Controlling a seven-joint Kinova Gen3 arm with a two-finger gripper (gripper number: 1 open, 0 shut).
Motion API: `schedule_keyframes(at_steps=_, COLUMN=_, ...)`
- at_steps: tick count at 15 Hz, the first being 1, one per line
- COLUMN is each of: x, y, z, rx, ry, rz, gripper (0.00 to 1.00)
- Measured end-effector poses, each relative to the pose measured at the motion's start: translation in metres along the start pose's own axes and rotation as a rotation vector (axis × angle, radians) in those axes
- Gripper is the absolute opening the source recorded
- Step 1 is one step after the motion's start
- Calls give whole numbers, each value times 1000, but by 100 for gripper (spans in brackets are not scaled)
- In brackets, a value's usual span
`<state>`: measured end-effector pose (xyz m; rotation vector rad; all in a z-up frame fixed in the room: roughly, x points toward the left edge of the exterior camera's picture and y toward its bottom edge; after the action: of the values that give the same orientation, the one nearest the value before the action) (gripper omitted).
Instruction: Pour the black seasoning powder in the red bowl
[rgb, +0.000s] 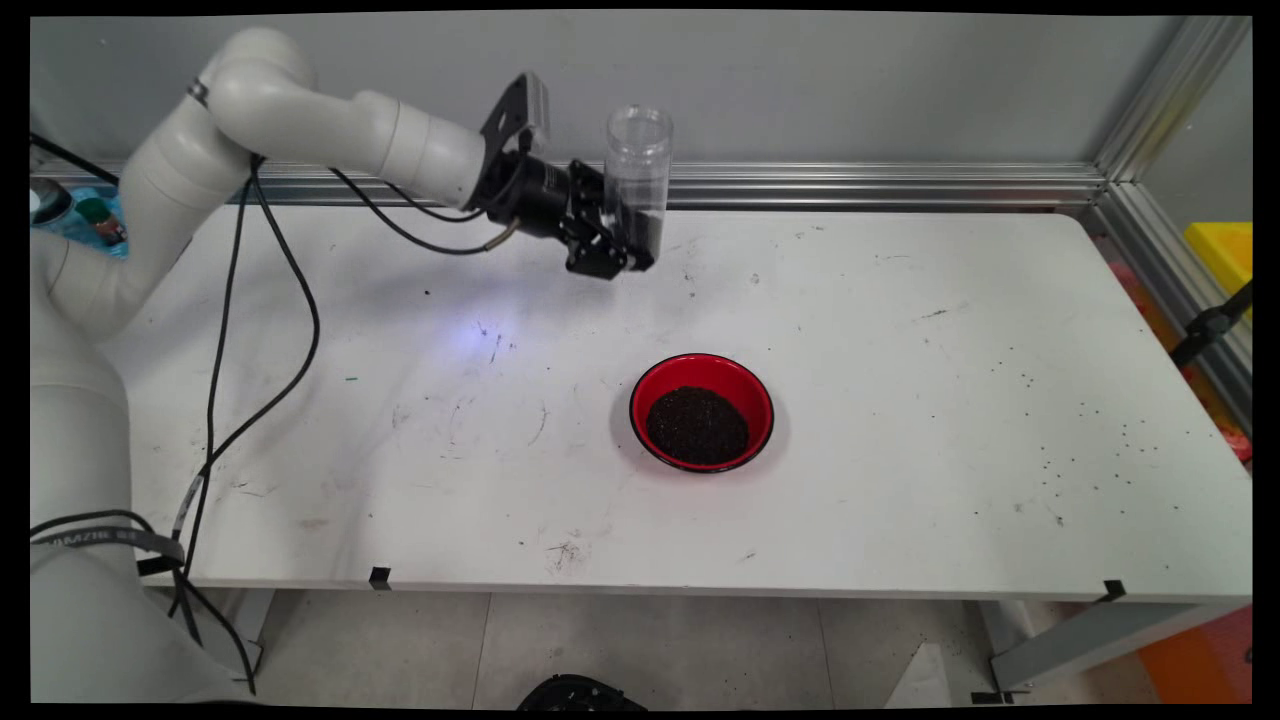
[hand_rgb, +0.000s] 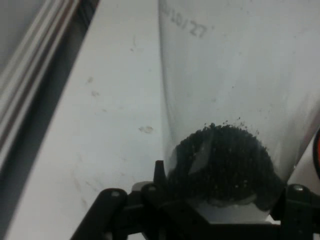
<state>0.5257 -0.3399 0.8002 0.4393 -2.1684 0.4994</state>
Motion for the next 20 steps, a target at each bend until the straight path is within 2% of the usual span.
schedule_keyframes(at_steps=5, x=22, y=0, z=-14, rx=47, ry=9, rz=182, gripper=0)
schedule_keyframes(at_steps=9, x=29, y=6, z=-16, rx=60, ry=12, rz=344, gripper=0)
schedule_keyframes(at_steps=13, x=32, y=14, z=-11, rx=74, ry=18, rz=514, gripper=0)
schedule_keyframes(at_steps=20, x=28, y=22, z=6, rx=110, ry=10, rz=742, gripper=0)
